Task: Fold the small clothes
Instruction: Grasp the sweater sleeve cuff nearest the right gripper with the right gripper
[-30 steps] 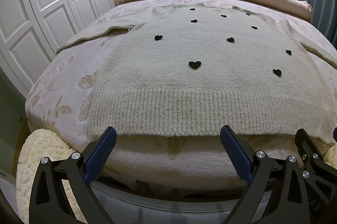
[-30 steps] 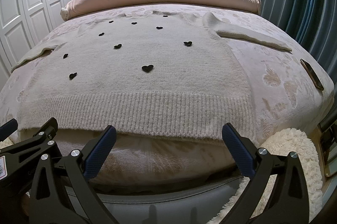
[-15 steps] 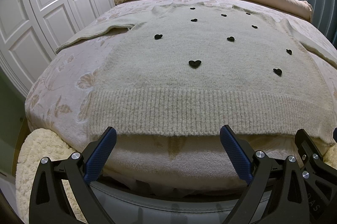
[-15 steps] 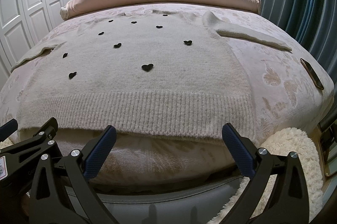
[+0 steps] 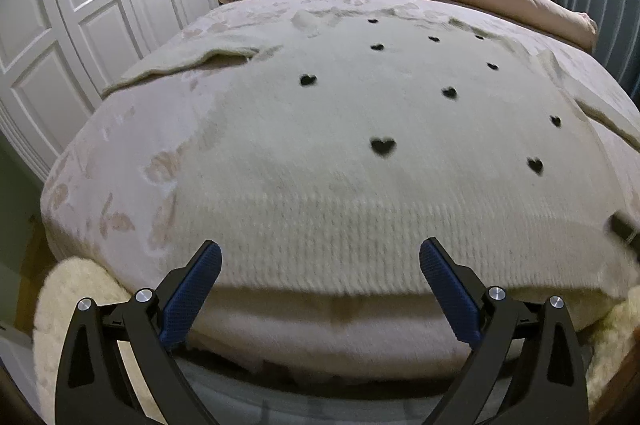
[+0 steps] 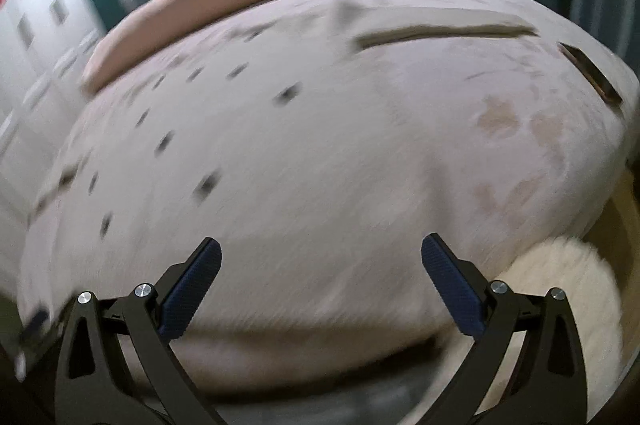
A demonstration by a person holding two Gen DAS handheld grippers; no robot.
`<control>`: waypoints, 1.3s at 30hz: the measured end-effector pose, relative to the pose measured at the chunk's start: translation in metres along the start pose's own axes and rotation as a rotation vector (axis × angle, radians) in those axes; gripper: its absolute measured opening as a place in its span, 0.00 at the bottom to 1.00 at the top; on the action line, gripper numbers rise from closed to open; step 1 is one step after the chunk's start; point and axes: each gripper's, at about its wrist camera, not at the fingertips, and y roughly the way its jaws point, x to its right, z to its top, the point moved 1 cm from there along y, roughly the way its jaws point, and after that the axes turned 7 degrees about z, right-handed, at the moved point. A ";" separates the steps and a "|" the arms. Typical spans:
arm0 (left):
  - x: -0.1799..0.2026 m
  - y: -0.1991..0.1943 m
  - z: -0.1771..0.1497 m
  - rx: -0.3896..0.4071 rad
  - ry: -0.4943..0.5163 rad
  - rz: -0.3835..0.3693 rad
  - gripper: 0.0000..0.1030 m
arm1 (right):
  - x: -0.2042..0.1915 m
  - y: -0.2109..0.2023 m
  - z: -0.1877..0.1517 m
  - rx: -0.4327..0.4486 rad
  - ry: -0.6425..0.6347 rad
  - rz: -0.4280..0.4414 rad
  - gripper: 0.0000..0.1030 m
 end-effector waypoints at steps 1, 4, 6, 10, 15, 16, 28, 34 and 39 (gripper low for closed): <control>0.000 0.001 0.007 0.004 0.000 -0.010 0.95 | 0.014 0.002 0.015 0.016 0.025 -0.015 0.95; 0.001 0.005 0.022 0.011 0.001 -0.033 0.95 | 0.072 0.013 0.075 0.075 0.099 -0.070 0.95; 0.004 0.009 0.032 0.008 0.003 -0.051 0.95 | 0.102 0.020 0.107 0.107 0.132 -0.106 0.95; 0.013 0.021 0.052 -0.003 0.004 -0.053 0.95 | 0.163 0.052 0.173 0.129 0.198 -0.150 0.95; 0.022 0.044 0.073 -0.061 -0.017 -0.064 0.95 | 0.236 0.105 0.232 0.137 0.349 -0.205 0.95; 0.025 0.048 0.077 -0.068 -0.019 -0.064 0.95 | 0.254 0.116 0.240 0.139 0.413 -0.212 0.95; 0.048 0.089 0.103 -0.077 0.055 -0.008 0.95 | 0.304 0.158 0.291 0.183 0.582 -0.242 0.15; 0.049 0.095 0.101 -0.088 0.056 -0.013 0.95 | 0.212 0.123 0.337 0.324 0.370 -0.057 0.12; 0.045 0.091 0.103 -0.065 0.054 -0.011 0.95 | 0.018 0.094 0.353 0.366 -0.023 0.225 0.12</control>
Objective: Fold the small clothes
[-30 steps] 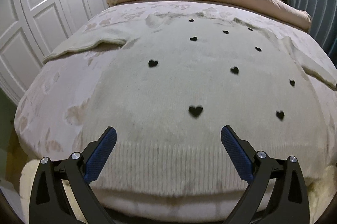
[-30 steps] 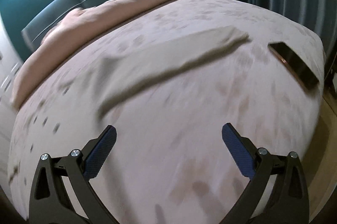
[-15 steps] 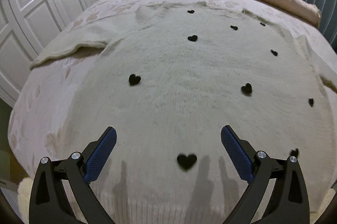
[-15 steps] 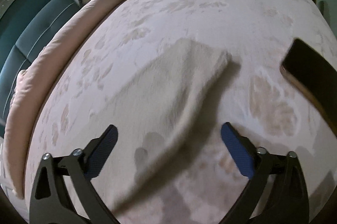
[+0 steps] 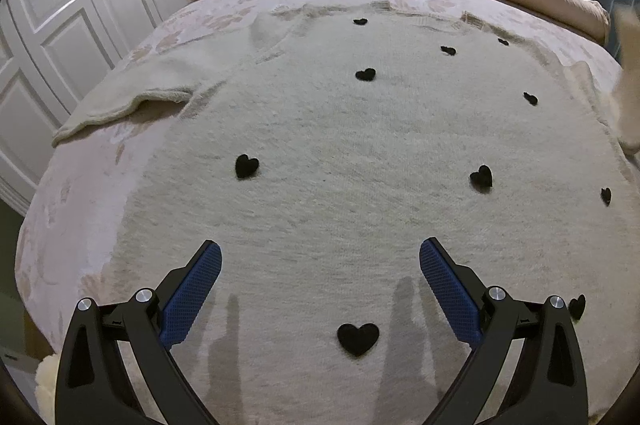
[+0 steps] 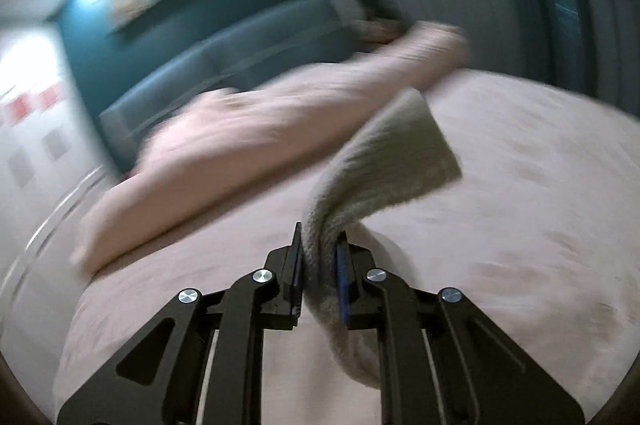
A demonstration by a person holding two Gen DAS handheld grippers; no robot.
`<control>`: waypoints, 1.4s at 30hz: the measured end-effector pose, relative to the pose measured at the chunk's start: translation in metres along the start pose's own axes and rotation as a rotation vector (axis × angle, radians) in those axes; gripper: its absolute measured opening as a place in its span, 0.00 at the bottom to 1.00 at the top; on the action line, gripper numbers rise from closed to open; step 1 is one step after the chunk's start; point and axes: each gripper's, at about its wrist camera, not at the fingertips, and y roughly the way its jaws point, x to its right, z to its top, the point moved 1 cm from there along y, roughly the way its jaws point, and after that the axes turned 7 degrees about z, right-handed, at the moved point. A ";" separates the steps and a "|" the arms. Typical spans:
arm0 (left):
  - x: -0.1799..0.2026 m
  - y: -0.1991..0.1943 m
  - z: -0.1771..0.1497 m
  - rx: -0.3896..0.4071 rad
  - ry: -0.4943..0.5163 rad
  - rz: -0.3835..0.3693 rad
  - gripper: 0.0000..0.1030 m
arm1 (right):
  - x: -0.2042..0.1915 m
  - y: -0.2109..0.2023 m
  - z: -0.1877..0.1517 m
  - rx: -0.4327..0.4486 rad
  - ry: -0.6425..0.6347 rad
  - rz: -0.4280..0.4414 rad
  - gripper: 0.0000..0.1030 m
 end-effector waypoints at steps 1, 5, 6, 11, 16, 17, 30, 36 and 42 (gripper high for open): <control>-0.002 -0.001 0.000 0.002 -0.005 -0.001 0.95 | -0.028 0.004 -0.004 -0.016 -0.035 0.052 0.12; -0.013 -0.006 -0.002 0.002 -0.037 -0.005 0.95 | -0.166 0.042 -0.074 -0.180 -0.209 0.261 0.16; -0.017 -0.006 -0.003 -0.001 -0.047 -0.008 0.95 | -0.187 0.053 -0.096 -0.229 -0.245 0.282 0.20; -0.042 -0.005 0.003 -0.016 -0.108 -0.070 0.95 | -0.239 0.095 -0.225 -0.502 -0.421 0.279 0.40; -0.072 0.013 0.036 -0.006 -0.238 -0.196 0.95 | -0.178 0.059 -0.223 -0.498 -0.223 0.278 0.54; -0.074 0.019 0.044 -0.012 -0.264 -0.223 0.95 | -0.170 0.047 -0.220 -0.478 -0.186 0.245 0.55; -0.034 0.130 0.152 -0.135 -0.468 -0.365 0.65 | -0.002 0.029 -0.197 -0.424 0.309 0.080 0.55; -0.038 0.111 0.173 -0.041 -0.479 -0.444 0.05 | 0.004 0.041 -0.171 -0.370 0.346 0.107 0.08; -0.046 0.080 0.167 0.084 -0.434 -0.393 0.05 | 0.002 0.015 -0.160 -0.279 0.246 0.134 0.06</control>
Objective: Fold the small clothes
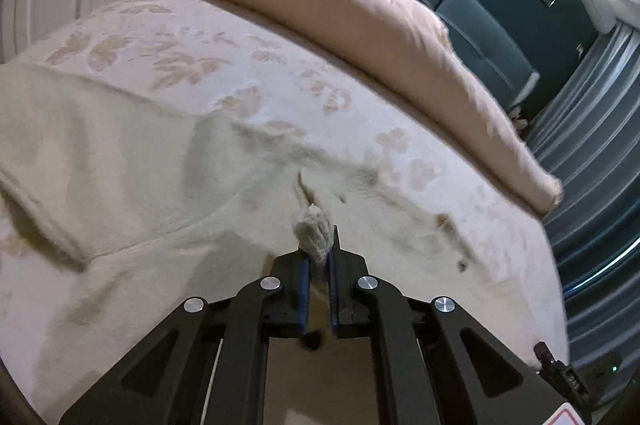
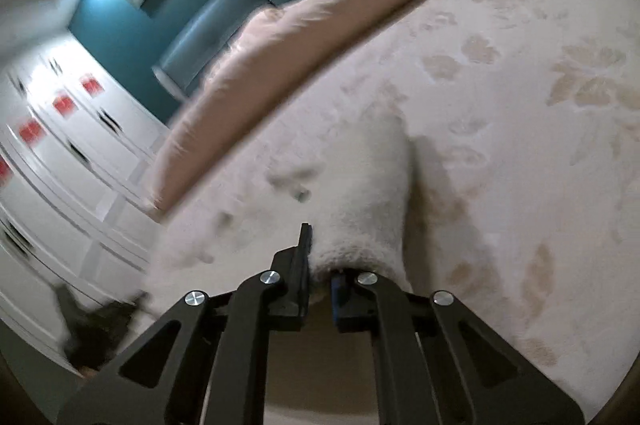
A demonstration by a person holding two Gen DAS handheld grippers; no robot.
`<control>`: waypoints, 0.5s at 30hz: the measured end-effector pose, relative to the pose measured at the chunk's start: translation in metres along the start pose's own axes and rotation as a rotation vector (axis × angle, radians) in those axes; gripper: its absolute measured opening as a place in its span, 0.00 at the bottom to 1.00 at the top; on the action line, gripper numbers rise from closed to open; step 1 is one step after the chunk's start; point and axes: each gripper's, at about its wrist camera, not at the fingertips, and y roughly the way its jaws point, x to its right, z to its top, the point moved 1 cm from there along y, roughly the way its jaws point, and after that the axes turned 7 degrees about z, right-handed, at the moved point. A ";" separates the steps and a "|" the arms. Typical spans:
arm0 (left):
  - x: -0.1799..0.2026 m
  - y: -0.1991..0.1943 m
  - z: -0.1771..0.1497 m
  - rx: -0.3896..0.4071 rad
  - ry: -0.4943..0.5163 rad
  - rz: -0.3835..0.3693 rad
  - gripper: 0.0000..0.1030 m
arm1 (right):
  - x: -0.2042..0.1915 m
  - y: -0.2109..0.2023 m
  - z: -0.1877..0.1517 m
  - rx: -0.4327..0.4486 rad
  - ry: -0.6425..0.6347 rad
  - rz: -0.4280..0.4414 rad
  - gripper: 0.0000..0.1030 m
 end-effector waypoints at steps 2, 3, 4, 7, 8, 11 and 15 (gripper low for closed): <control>-0.012 0.028 -0.015 -0.071 0.018 0.076 0.05 | 0.029 0.030 -0.019 -0.147 0.036 -0.097 0.05; -0.019 0.039 -0.022 -0.109 0.018 0.106 0.05 | 0.037 0.034 -0.025 -0.162 0.061 -0.090 0.05; -0.026 0.045 -0.029 -0.129 0.002 0.107 0.06 | 0.037 0.027 -0.025 -0.132 0.067 -0.063 0.06; -0.026 0.039 -0.034 -0.081 0.006 0.104 0.09 | 0.023 0.011 -0.019 -0.118 0.039 -0.108 0.08; -0.024 0.040 -0.035 -0.075 0.017 0.120 0.12 | 0.018 0.003 -0.019 -0.109 0.027 -0.132 0.10; -0.017 0.042 -0.040 -0.041 0.072 0.161 0.14 | 0.004 -0.016 -0.019 -0.050 -0.026 -0.243 0.11; -0.016 0.045 -0.047 -0.002 0.106 0.183 0.14 | -0.036 0.001 -0.005 -0.026 -0.140 -0.243 0.11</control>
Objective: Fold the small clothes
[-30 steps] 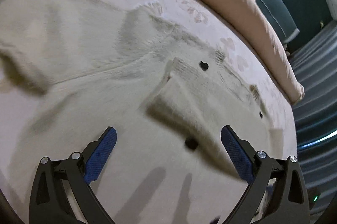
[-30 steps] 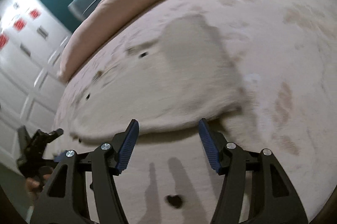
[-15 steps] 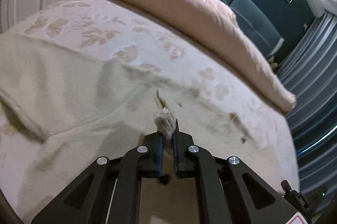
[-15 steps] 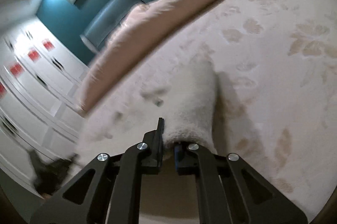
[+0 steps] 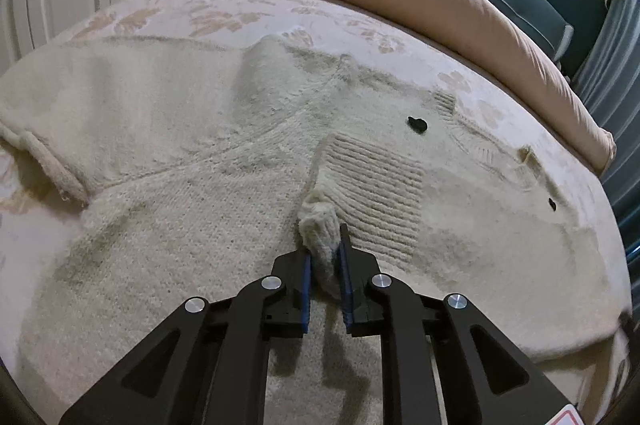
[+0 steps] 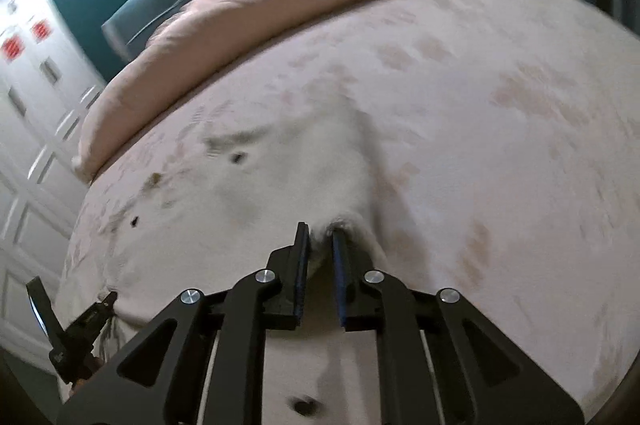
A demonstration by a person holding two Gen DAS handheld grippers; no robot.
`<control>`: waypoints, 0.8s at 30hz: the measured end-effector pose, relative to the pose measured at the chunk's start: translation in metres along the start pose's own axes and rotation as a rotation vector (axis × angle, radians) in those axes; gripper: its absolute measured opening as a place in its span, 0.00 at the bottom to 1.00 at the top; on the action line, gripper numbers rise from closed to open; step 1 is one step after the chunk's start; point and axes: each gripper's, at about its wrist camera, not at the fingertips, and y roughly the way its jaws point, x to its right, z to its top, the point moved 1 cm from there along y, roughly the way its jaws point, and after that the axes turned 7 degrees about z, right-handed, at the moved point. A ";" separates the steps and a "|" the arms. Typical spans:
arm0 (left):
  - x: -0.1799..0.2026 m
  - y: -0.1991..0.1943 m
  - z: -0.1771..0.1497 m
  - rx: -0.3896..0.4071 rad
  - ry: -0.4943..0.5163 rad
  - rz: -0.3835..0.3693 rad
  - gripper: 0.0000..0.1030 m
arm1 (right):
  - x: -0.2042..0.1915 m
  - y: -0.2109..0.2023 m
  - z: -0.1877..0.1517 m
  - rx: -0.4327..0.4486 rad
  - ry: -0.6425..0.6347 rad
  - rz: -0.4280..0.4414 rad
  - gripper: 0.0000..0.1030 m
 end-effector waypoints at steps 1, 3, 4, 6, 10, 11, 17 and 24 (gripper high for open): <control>-0.002 -0.001 -0.001 0.006 0.001 0.001 0.14 | -0.006 0.003 0.004 0.014 -0.032 -0.001 0.11; -0.002 -0.001 -0.003 0.015 0.004 0.003 0.14 | -0.030 0.017 0.015 0.031 -0.101 -0.017 0.12; -0.002 -0.001 -0.003 0.018 0.006 0.004 0.14 | -0.041 0.031 0.019 0.004 -0.119 0.003 0.12; -0.002 -0.001 -0.004 0.026 0.011 0.008 0.14 | -0.054 0.050 0.021 -0.046 -0.128 0.048 0.12; -0.002 -0.001 -0.007 0.034 0.008 0.002 0.14 | -0.050 0.065 0.017 -0.083 -0.150 -0.034 0.12; -0.003 -0.001 -0.007 0.034 0.005 -0.003 0.14 | -0.031 0.061 0.011 -0.089 -0.110 -0.080 0.10; -0.006 0.000 -0.007 0.041 -0.008 -0.029 0.15 | 0.071 -0.010 -0.027 -0.054 0.076 -0.234 0.20; -0.004 -0.001 -0.007 0.041 -0.001 -0.020 0.15 | 0.099 -0.078 -0.064 -0.112 0.189 -0.056 0.45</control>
